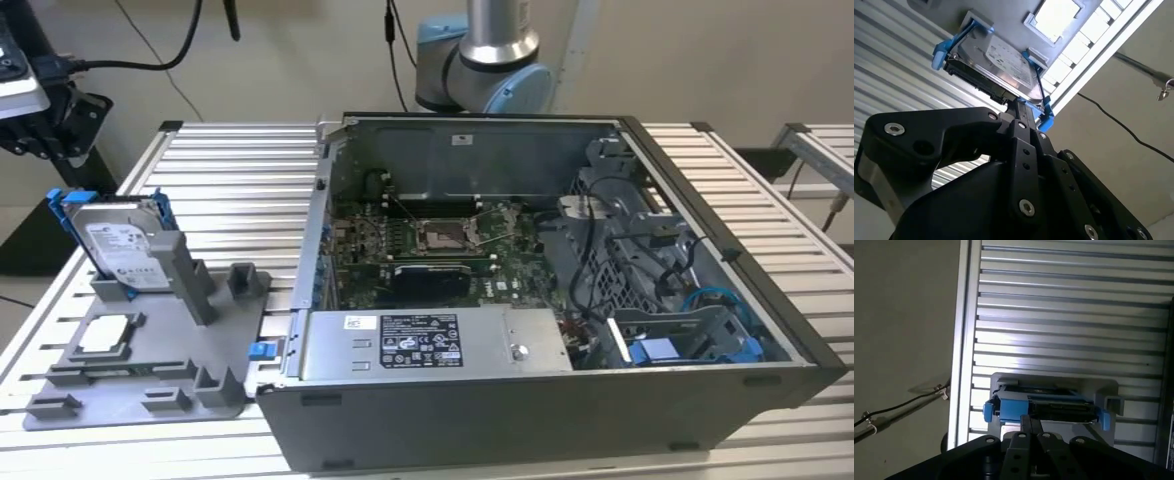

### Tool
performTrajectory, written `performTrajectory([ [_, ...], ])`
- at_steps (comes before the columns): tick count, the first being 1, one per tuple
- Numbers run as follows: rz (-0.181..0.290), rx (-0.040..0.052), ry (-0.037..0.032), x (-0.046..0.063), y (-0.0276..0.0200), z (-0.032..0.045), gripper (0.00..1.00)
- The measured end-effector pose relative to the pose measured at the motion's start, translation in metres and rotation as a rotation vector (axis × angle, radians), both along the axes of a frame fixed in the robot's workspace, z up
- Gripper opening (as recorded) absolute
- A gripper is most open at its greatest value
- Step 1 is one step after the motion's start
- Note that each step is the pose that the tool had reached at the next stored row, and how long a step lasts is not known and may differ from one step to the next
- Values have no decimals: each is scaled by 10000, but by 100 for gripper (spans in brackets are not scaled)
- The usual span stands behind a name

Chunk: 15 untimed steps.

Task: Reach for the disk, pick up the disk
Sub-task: 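Pick up the disk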

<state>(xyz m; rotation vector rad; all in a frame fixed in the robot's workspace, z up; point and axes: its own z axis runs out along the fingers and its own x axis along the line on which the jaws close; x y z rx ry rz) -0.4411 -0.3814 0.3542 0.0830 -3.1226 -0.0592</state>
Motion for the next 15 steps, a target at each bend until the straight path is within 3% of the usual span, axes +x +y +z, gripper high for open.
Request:
performTrajectory([
  [9, 44, -1, 1, 0, 0, 0, 0],
  [15, 579, 0, 0, 0, 0, 0, 0],
])
